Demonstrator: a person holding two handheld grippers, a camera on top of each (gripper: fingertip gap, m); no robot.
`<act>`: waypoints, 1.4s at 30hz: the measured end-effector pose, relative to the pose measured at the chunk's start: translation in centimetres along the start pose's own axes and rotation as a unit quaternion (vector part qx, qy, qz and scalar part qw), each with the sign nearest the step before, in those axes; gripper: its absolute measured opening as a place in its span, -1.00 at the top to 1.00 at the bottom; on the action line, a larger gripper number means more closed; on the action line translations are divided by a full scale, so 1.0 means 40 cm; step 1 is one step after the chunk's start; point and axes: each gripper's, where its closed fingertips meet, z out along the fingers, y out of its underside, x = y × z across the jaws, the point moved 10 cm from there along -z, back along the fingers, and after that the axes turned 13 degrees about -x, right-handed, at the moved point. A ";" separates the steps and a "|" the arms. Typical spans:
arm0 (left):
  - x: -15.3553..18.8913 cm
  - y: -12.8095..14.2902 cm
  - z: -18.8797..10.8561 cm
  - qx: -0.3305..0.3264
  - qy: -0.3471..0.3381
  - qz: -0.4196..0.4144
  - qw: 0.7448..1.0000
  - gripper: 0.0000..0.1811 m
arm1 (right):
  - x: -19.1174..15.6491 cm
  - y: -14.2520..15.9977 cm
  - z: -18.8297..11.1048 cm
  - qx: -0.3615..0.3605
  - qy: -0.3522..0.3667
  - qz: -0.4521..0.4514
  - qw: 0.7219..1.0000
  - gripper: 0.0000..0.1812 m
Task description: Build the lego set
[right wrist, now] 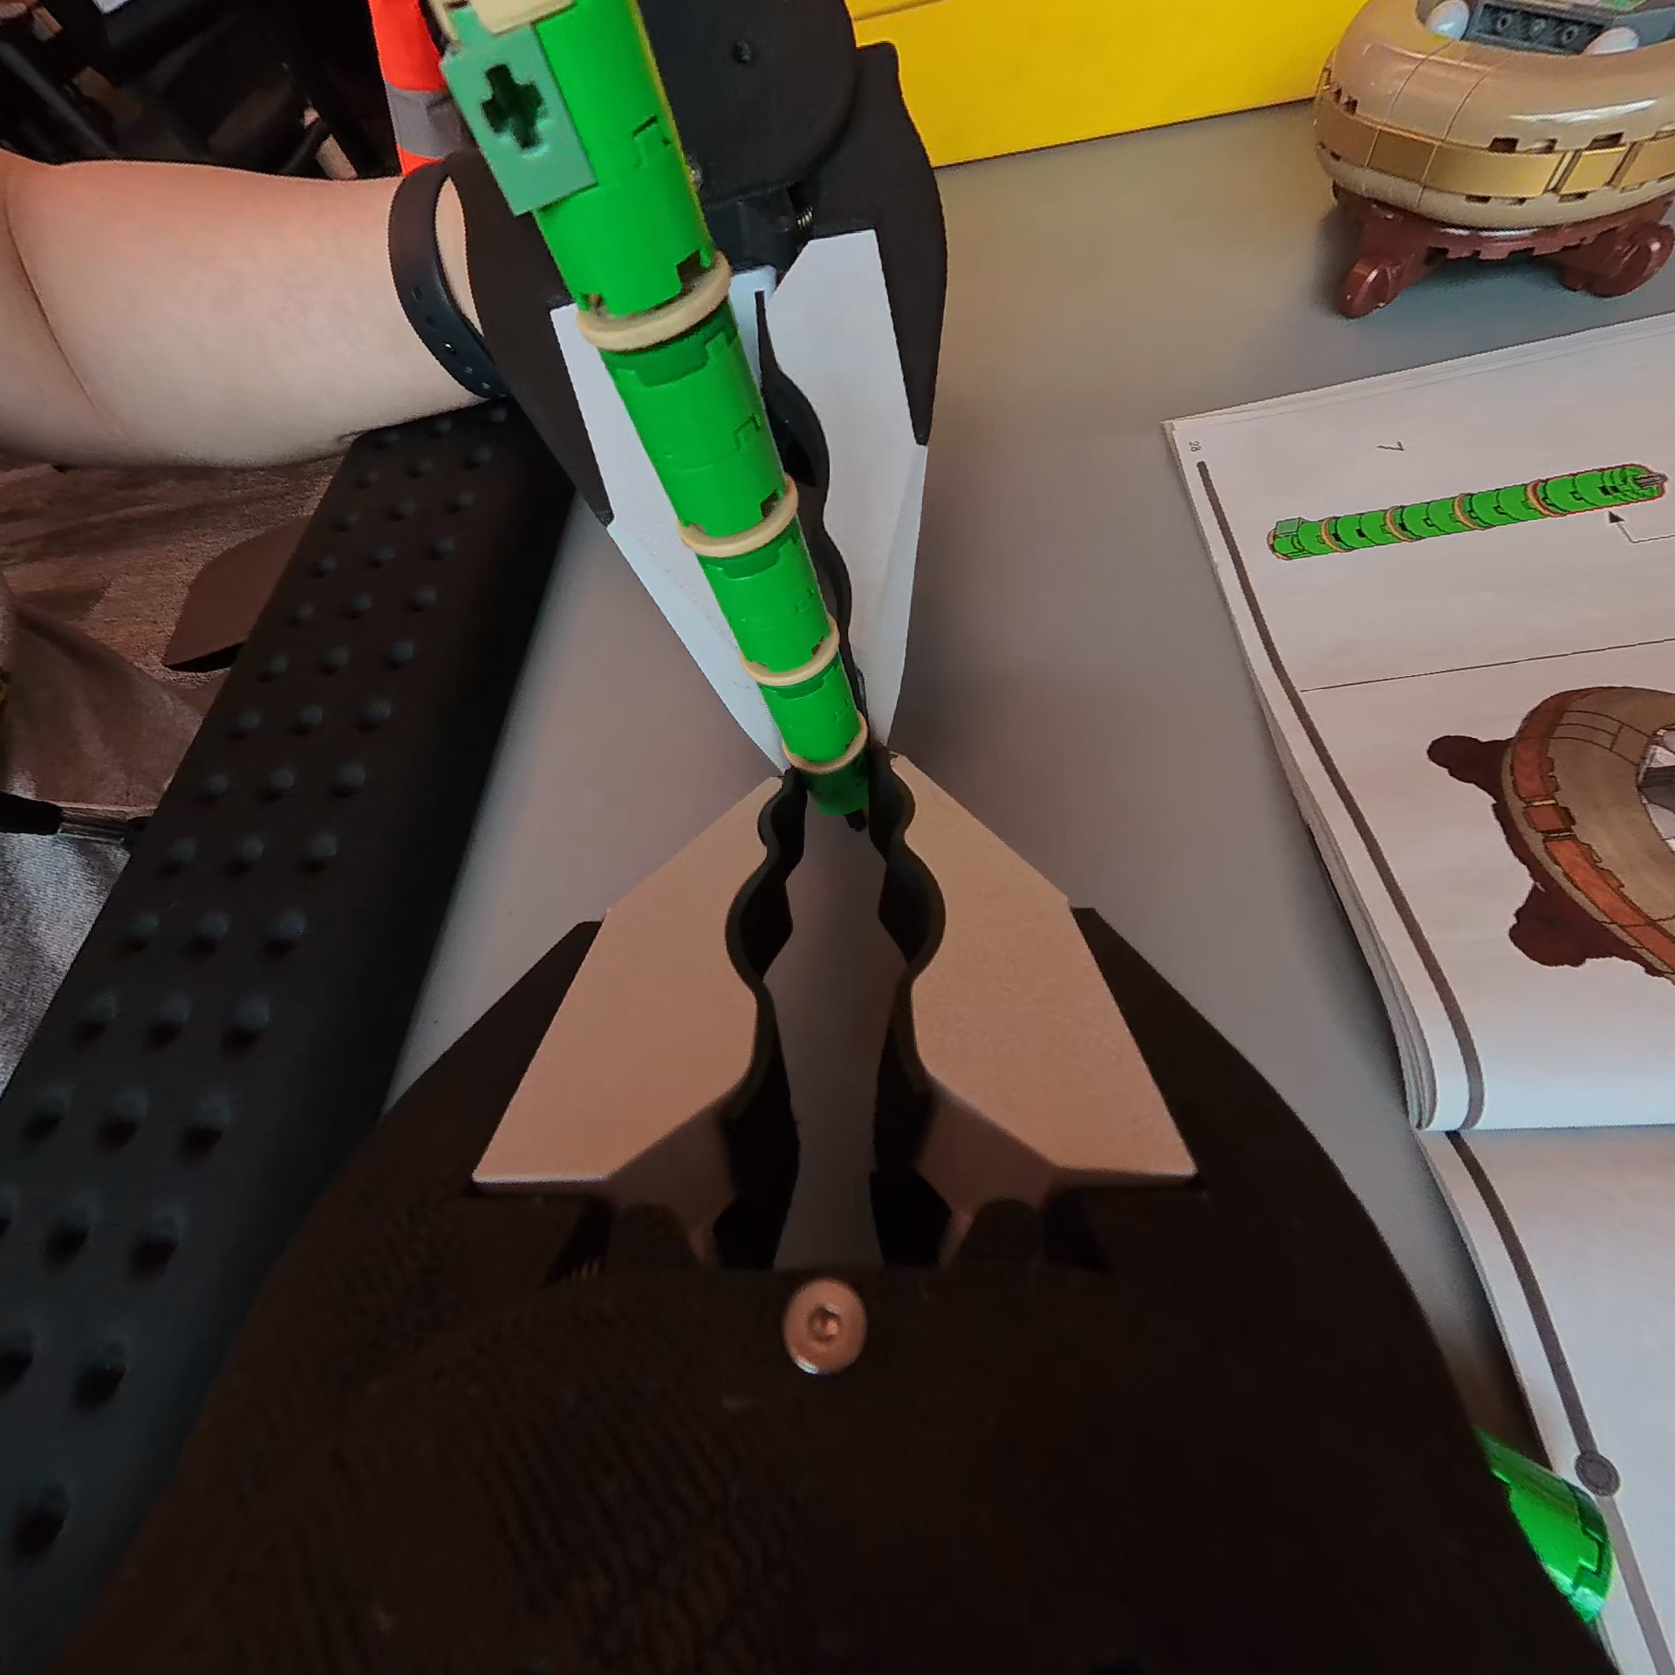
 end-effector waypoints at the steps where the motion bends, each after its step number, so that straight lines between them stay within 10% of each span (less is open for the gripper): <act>1: 0.000 0.000 0.000 0.000 0.000 0.000 1.000 0.86 | 0.000 0.001 0.001 0.000 0.000 0.000 1.000 0.85; 34: 0.000 0.001 0.027 -0.054 0.016 -0.007 0.998 0.86 | 0.000 0.011 0.018 -0.057 -0.002 0.006 0.998 0.84; 42: -0.028 0.012 -0.044 0.049 0.052 -0.076 0.995 0.61 | 0.013 0.015 0.003 -0.044 -0.024 0.031 0.998 0.84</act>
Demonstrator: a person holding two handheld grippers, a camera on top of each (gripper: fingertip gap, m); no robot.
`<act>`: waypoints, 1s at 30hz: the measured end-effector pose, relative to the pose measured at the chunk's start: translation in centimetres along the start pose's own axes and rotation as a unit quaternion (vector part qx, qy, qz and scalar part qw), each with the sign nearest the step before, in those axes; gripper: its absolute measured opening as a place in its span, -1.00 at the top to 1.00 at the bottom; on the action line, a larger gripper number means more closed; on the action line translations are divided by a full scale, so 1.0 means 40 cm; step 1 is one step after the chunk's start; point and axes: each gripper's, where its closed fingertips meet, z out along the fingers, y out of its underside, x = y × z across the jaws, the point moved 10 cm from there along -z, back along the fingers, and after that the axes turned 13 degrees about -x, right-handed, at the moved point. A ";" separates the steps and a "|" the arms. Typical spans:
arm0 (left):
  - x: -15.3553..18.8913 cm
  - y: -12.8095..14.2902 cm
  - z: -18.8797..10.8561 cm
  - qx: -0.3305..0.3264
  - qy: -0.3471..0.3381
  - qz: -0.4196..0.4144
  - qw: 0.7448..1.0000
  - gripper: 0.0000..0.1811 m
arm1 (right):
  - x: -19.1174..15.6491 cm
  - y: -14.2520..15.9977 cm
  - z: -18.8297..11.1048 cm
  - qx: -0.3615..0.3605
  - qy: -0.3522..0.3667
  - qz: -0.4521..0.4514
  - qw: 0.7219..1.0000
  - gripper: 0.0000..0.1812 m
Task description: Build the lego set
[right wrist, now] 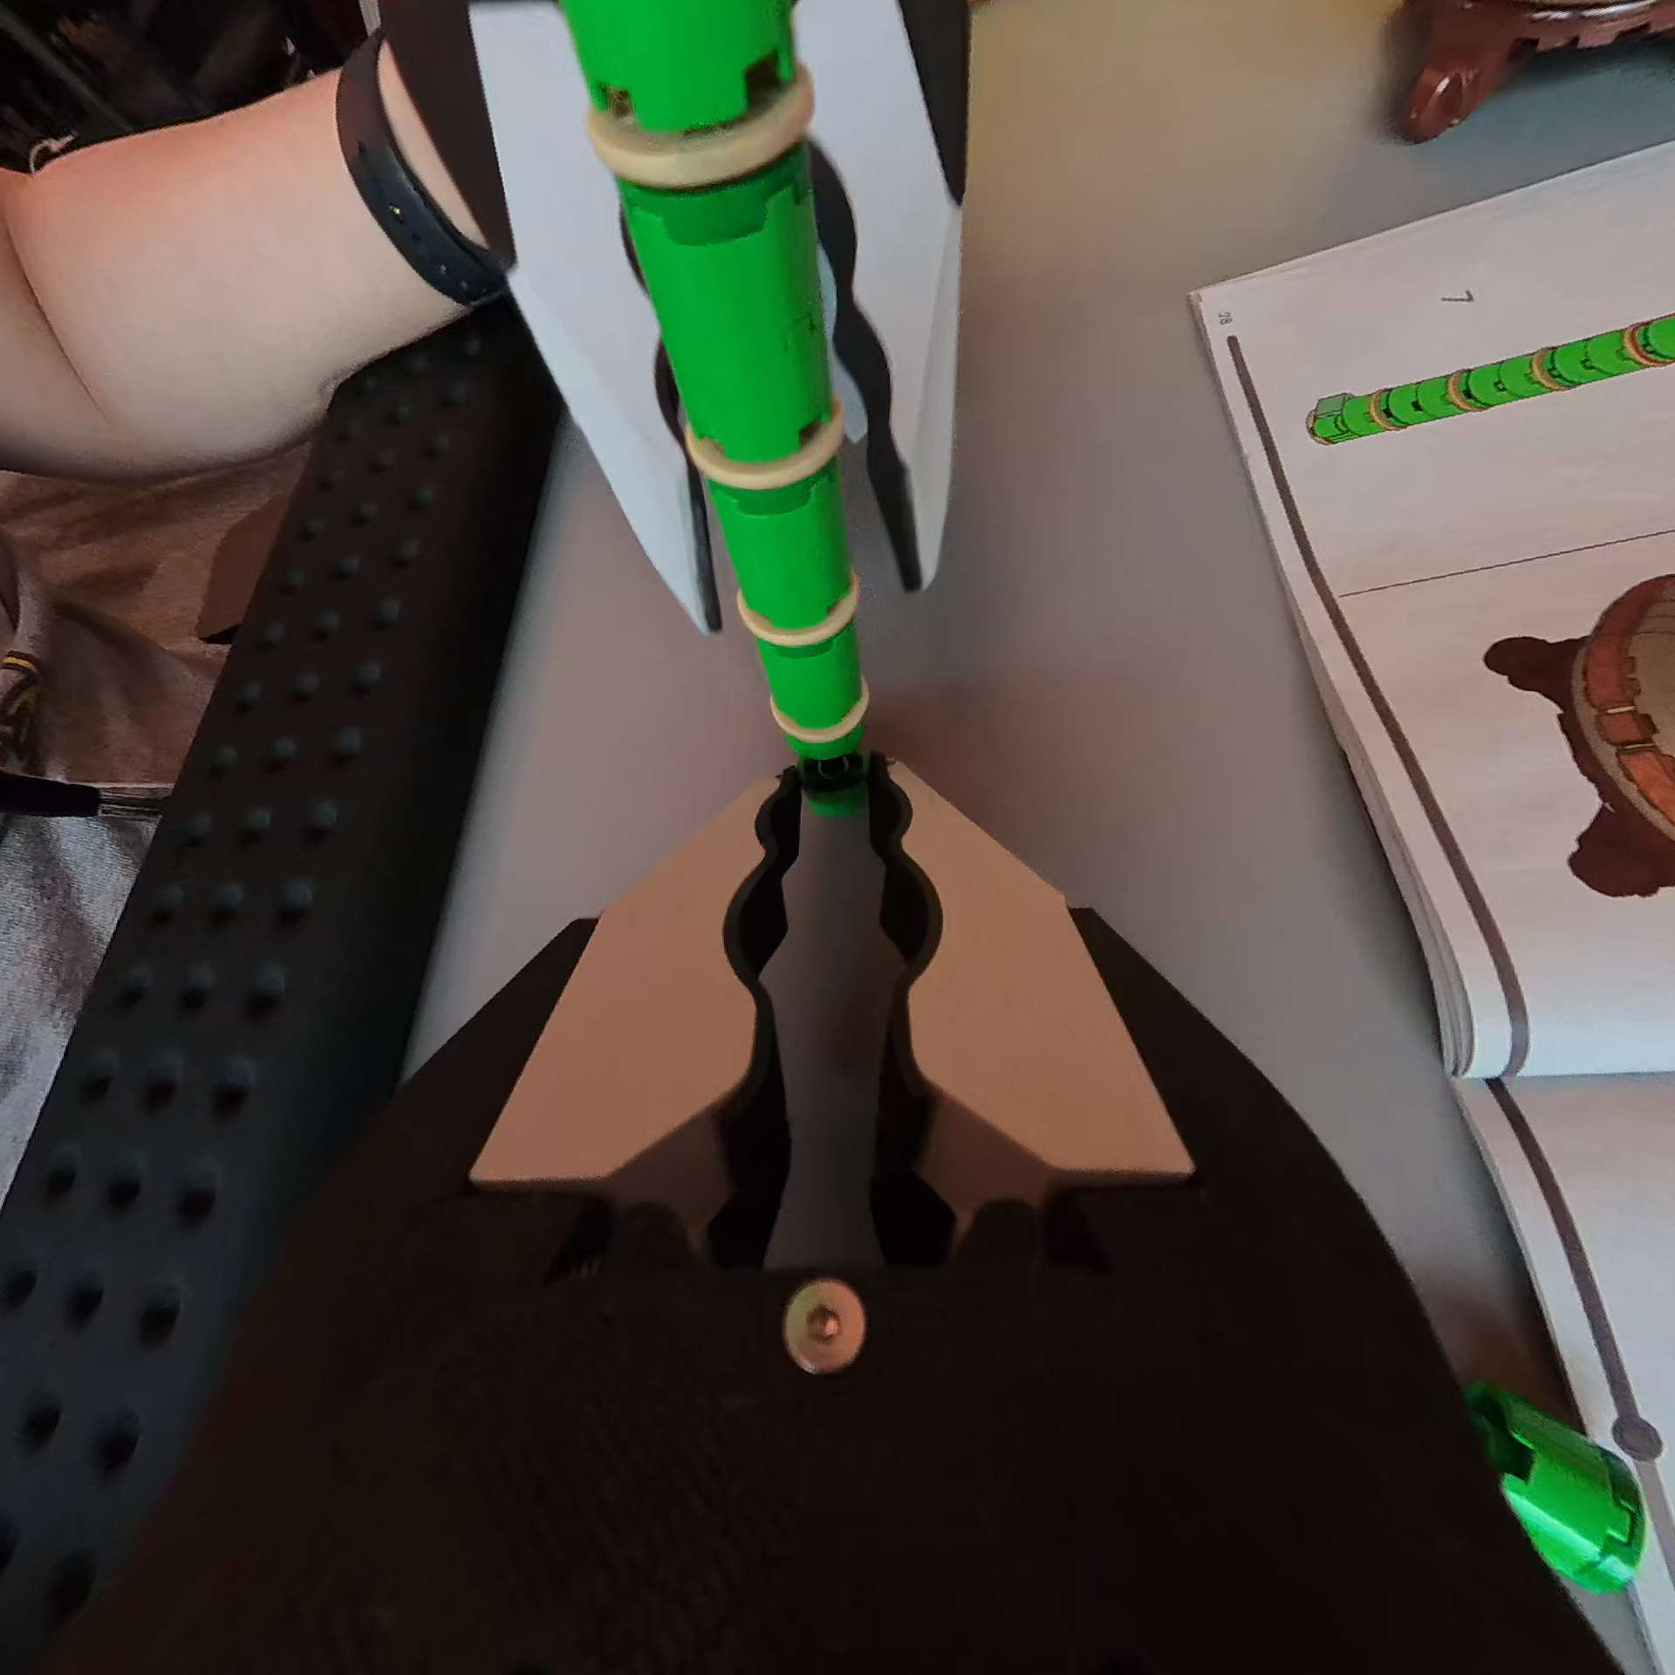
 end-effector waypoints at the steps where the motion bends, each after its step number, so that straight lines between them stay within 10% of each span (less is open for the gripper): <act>1: -0.004 -0.006 -0.007 0.020 0.012 -0.009 1.000 0.59 | 0.001 0.000 0.001 -0.004 -0.002 -0.001 1.000 0.84; 17: -0.029 -0.044 0.029 0.050 0.047 -0.032 0.997 0.83 | 0.012 -0.007 0.006 0.016 -0.052 0.048 0.997 0.62; 30: -0.026 -0.040 0.028 0.048 0.048 -0.033 0.997 0.82 | 0.021 -0.006 -0.010 0.060 -0.066 0.070 0.994 0.85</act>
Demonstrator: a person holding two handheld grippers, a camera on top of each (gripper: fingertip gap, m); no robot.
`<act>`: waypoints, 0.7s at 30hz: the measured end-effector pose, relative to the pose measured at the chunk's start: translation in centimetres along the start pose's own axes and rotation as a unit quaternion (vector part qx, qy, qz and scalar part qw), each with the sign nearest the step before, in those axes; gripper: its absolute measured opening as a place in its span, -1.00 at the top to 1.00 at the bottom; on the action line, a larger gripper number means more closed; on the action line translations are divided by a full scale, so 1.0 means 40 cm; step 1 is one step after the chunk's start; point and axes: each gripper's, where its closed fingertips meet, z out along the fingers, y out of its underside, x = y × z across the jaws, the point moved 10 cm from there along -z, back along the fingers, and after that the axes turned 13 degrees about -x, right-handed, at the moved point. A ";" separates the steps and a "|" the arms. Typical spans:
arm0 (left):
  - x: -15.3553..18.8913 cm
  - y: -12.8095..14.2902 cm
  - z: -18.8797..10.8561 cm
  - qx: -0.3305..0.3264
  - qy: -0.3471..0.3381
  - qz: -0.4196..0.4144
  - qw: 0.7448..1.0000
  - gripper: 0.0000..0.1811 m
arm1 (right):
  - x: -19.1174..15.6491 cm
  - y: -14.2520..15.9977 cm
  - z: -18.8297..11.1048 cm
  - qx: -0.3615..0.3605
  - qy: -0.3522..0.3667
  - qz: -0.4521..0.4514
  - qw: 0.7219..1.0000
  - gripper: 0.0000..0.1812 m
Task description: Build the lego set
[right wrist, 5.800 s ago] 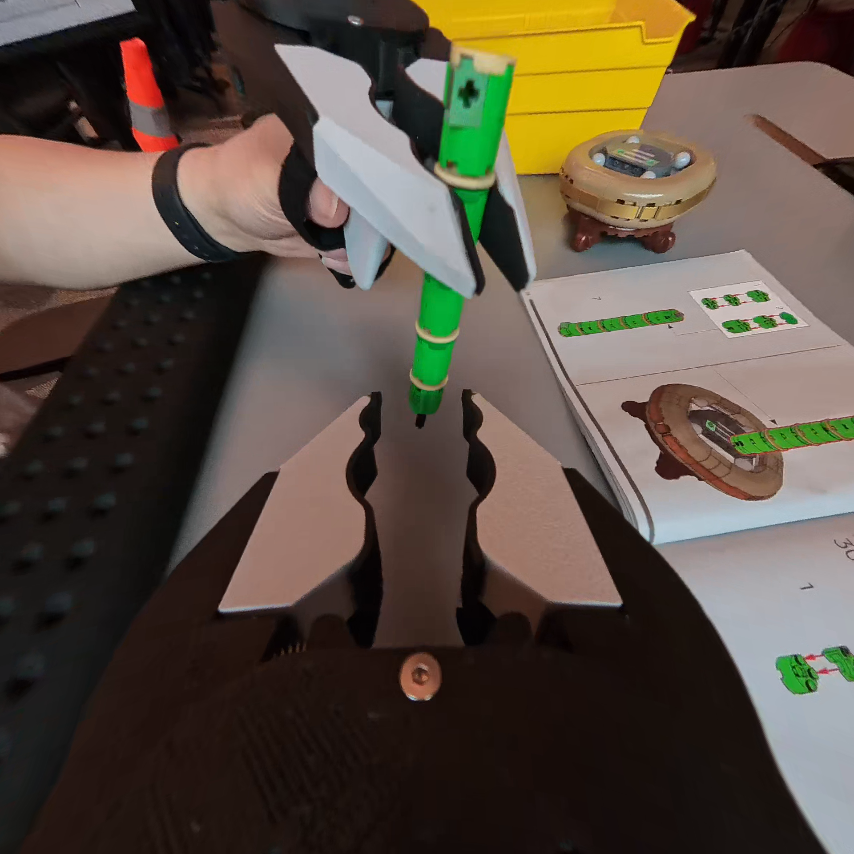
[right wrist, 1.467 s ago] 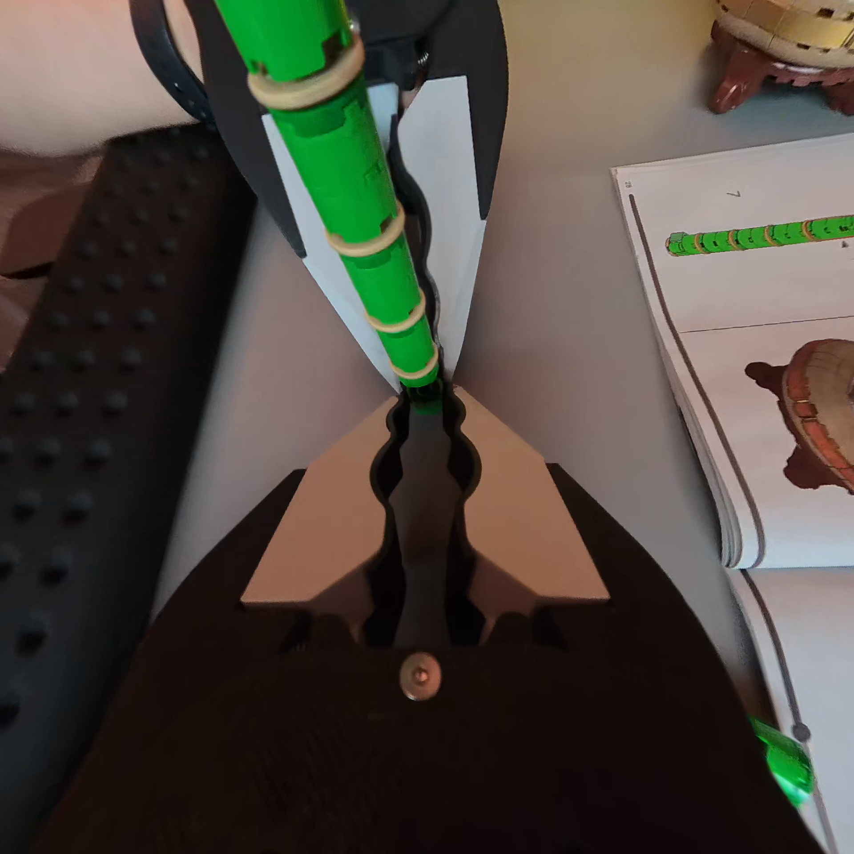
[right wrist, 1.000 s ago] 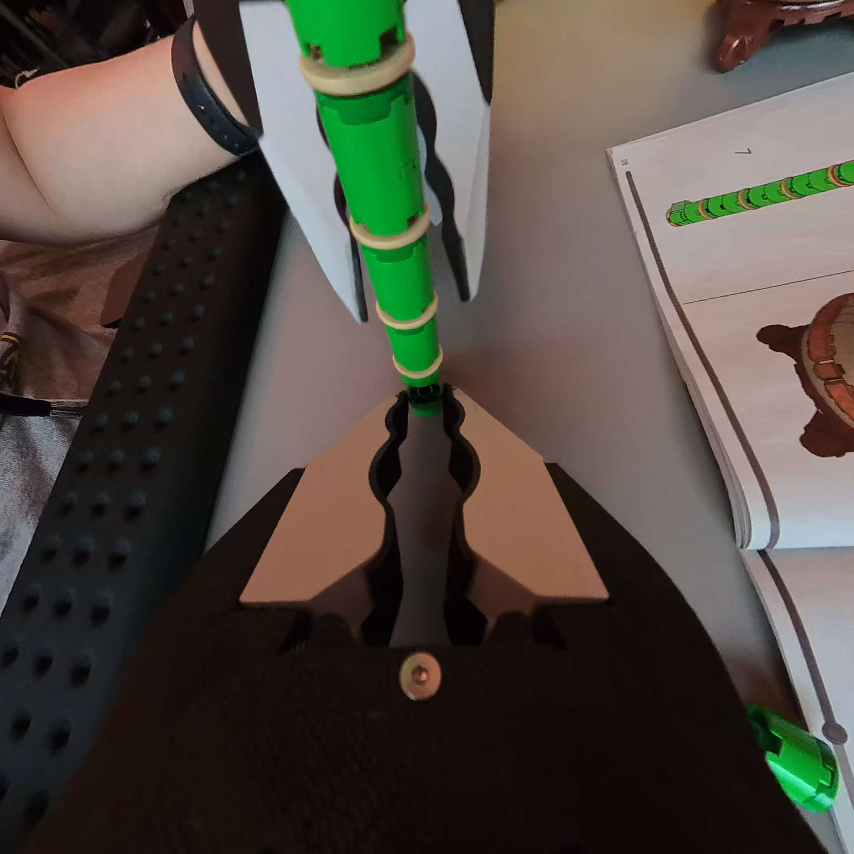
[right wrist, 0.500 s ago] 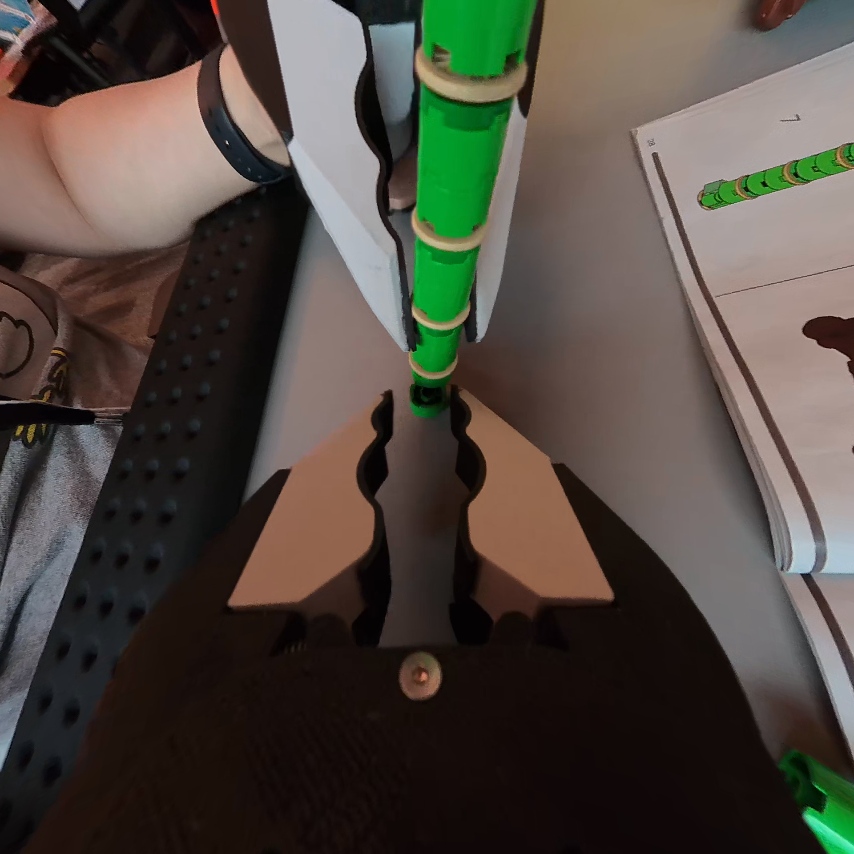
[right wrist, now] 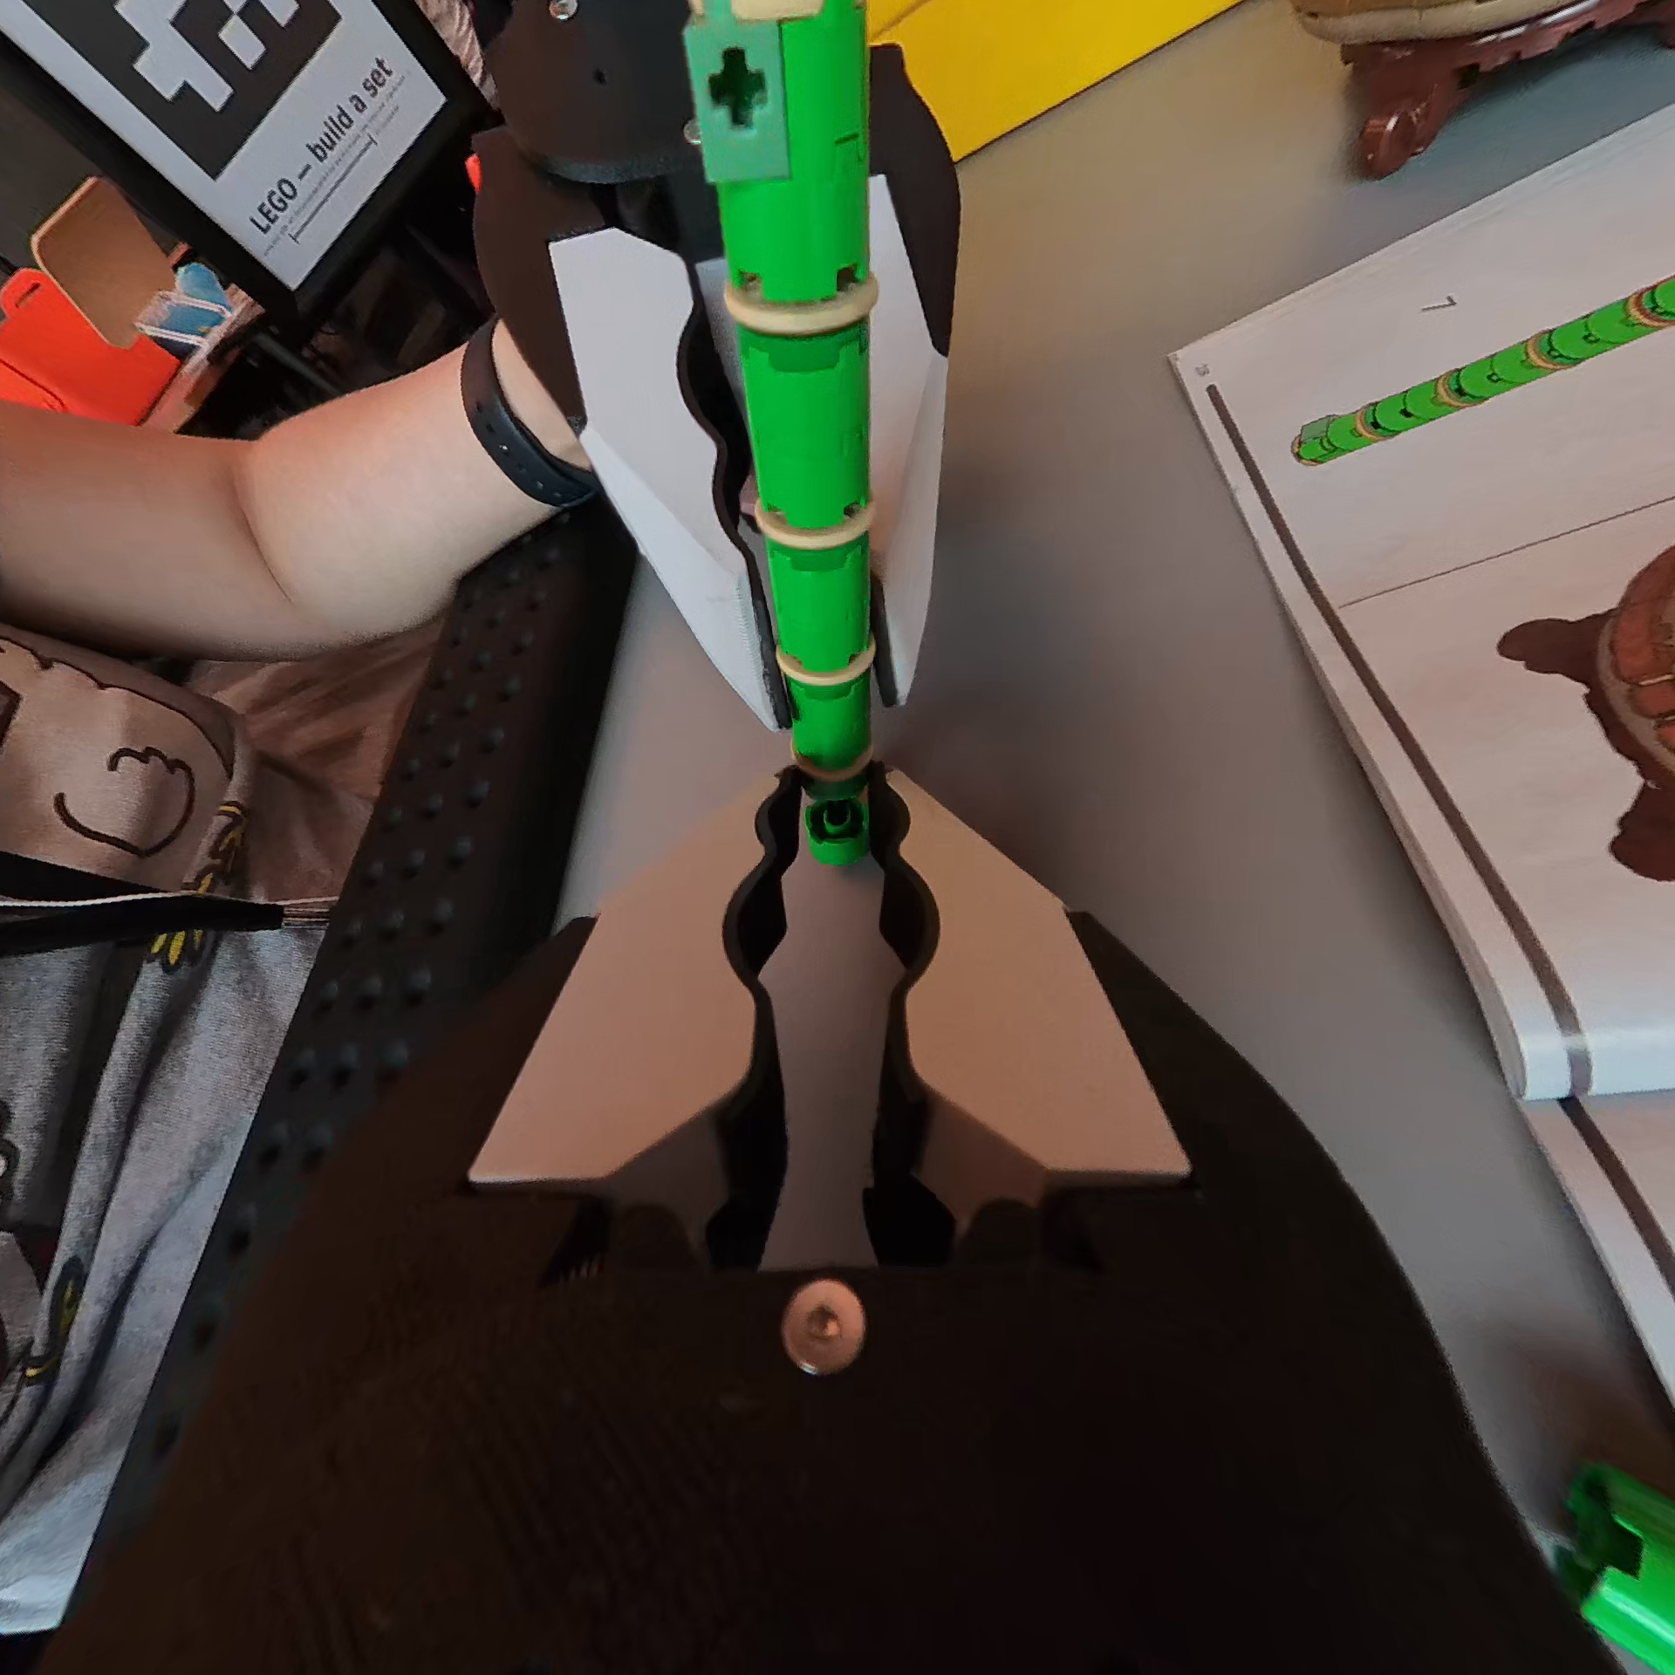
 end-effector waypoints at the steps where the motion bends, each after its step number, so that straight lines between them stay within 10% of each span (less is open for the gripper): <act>1: 0.001 0.003 -0.006 -0.006 -0.008 0.001 1.000 0.78 | -0.002 0.000 -0.001 0.000 0.006 -0.008 1.000 0.85; 21: 0.016 0.031 0.020 -0.066 -0.021 0.019 0.997 0.87 | -0.012 0.008 -0.007 -0.003 0.034 -0.037 0.999 0.86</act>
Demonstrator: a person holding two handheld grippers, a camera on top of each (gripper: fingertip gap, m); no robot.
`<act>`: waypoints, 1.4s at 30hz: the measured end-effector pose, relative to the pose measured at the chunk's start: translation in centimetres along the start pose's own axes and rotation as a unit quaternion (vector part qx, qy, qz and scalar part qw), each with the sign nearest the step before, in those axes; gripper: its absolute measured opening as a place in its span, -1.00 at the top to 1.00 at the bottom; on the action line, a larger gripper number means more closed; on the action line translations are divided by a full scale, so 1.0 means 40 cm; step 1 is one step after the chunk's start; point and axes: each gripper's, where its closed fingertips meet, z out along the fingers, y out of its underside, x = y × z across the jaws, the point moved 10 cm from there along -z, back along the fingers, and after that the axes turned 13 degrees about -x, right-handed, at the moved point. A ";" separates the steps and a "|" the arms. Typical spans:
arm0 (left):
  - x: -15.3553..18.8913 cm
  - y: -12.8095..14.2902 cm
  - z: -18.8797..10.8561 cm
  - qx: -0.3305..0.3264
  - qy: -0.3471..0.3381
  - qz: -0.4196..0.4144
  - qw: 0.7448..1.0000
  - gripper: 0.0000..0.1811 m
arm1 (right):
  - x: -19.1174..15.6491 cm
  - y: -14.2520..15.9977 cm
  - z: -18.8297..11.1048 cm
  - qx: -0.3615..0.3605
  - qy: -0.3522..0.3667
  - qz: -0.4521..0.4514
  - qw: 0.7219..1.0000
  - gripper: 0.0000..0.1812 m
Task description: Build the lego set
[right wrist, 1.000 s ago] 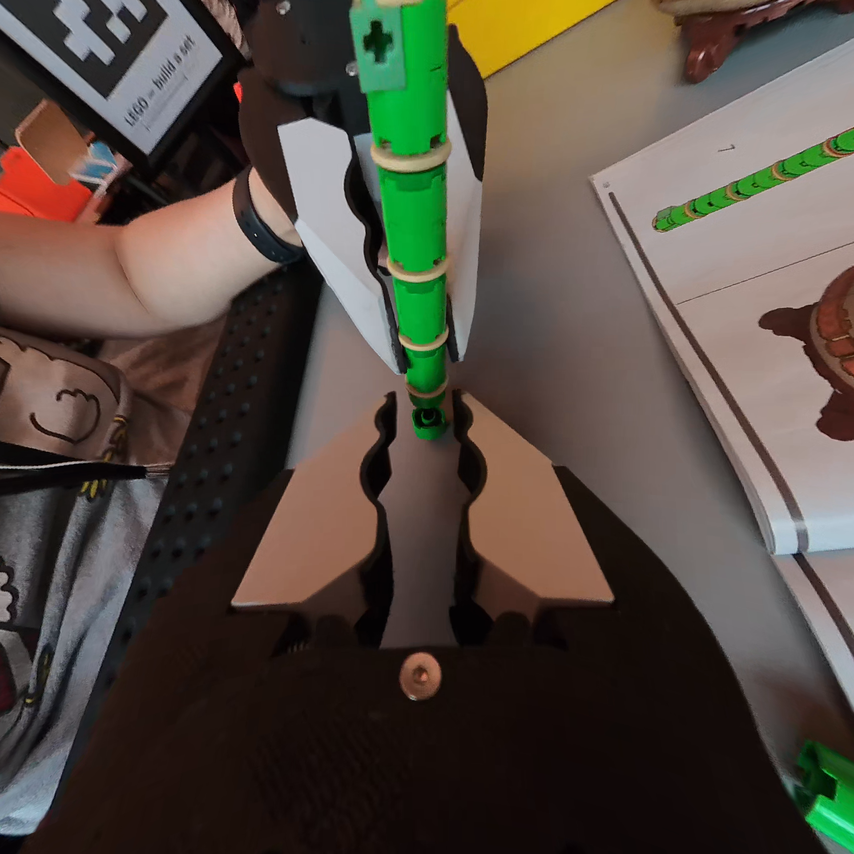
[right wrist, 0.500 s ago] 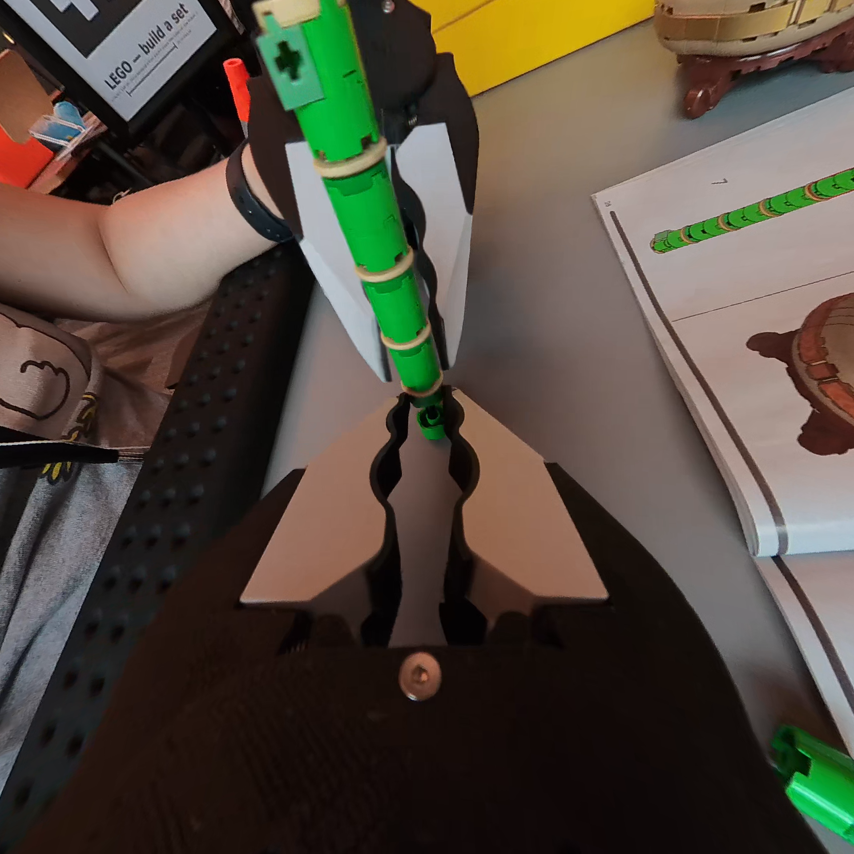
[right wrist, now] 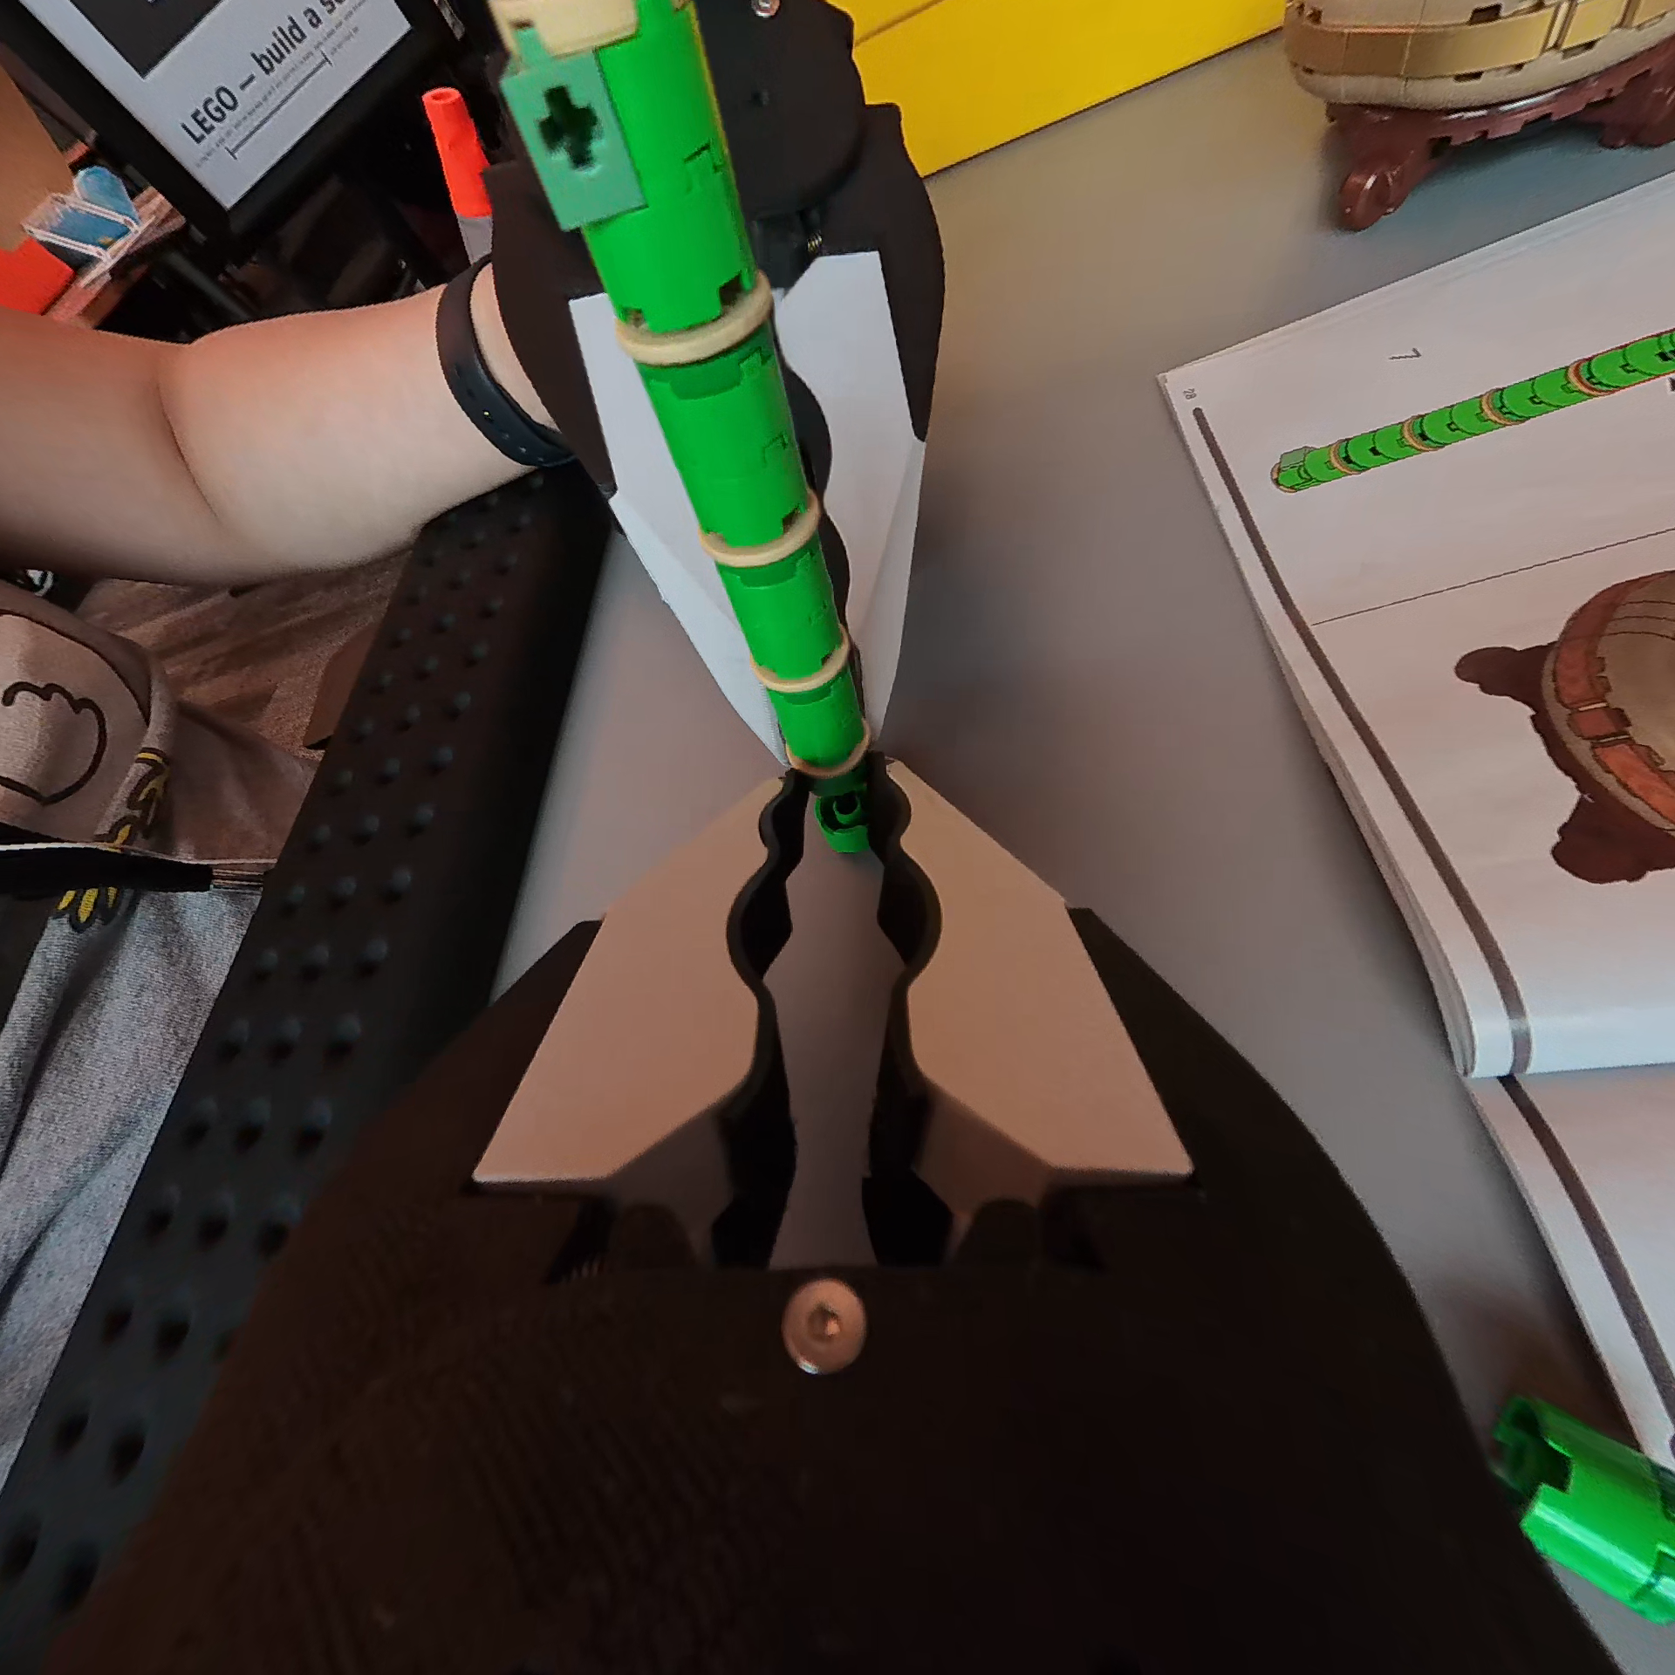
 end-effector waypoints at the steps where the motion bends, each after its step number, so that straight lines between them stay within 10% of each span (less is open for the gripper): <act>1: -0.001 0.000 0.000 0.000 0.002 -0.003 1.000 0.87 | 0.000 0.000 0.001 -0.001 0.001 0.000 1.000 0.86; 24: -0.008 0.002 -0.003 0.000 0.033 -0.035 0.999 0.86 | 0.002 -0.001 0.006 -0.015 -0.013 0.019 1.000 0.86; 30: -0.034 -0.010 -0.035 0.102 0.108 -0.106 0.983 0.59 | -0.002 -0.005 0.005 -0.025 -0.057 0.051 0.997 0.86; 42: -0.026 -0.013 0.000 0.052 0.141 -0.119 0.981 0.84 | 0.007 0.003 0.009 0.004 -0.125 0.098 0.987 0.79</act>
